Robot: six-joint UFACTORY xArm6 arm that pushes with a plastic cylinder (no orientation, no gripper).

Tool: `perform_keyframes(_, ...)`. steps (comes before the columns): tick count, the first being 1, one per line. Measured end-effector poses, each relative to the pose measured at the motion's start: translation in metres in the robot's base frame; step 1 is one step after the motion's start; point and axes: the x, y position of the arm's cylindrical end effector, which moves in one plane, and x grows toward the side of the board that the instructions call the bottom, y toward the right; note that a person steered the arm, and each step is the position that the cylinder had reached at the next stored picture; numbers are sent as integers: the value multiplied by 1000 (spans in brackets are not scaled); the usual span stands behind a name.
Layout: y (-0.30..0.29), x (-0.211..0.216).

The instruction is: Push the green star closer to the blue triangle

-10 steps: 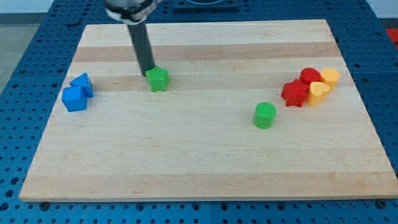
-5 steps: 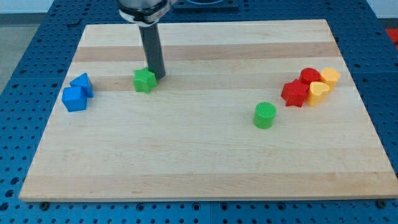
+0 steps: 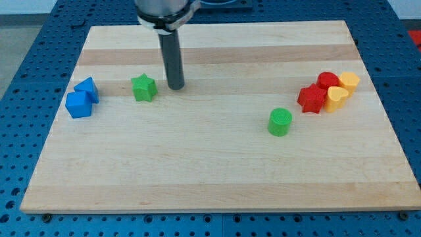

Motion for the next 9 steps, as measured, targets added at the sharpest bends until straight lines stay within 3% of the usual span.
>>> perform_keyframes(1, -28, 5)
perform_keyframes(5, -35, 35)
perform_keyframes(9, -93, 35)
